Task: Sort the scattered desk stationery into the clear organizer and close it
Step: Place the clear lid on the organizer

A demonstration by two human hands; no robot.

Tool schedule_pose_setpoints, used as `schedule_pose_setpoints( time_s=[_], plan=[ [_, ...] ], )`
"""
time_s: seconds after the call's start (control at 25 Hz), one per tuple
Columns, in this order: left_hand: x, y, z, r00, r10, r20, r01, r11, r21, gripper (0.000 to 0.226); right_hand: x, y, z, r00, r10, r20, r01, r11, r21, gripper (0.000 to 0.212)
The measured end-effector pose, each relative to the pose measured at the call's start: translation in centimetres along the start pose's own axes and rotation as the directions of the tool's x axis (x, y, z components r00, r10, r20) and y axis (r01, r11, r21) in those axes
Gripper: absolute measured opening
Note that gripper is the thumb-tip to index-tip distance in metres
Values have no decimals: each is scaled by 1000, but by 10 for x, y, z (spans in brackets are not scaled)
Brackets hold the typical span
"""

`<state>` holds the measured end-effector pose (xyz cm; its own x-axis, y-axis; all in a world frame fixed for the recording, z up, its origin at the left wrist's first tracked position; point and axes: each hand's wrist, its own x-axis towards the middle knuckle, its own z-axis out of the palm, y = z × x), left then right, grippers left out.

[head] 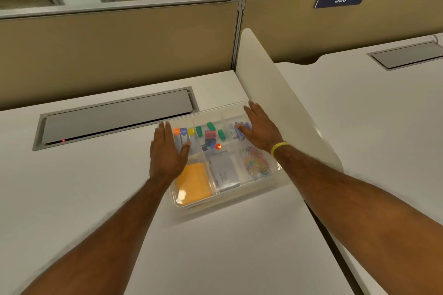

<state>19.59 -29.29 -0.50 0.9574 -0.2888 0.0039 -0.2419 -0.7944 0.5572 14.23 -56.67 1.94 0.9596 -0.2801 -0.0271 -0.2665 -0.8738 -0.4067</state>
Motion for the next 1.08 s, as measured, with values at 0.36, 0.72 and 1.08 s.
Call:
schedule_pose_setpoints(
  time_s=[0.36,0.72,1.08],
  plan=[
    [8,-9,20,996,66,67,-80,970,229,90,0,8,18,999,-26,25,28,997,-69,78],
    [15,-2,10,996,70,50,-82,953,292,86,-1,10,20,999,-27,17,28,998,-62,79],
    [33,-8,11,988,107,114,-138,942,307,119,-1,13,24,998,-58,13,59,981,-183,82]
  ],
)
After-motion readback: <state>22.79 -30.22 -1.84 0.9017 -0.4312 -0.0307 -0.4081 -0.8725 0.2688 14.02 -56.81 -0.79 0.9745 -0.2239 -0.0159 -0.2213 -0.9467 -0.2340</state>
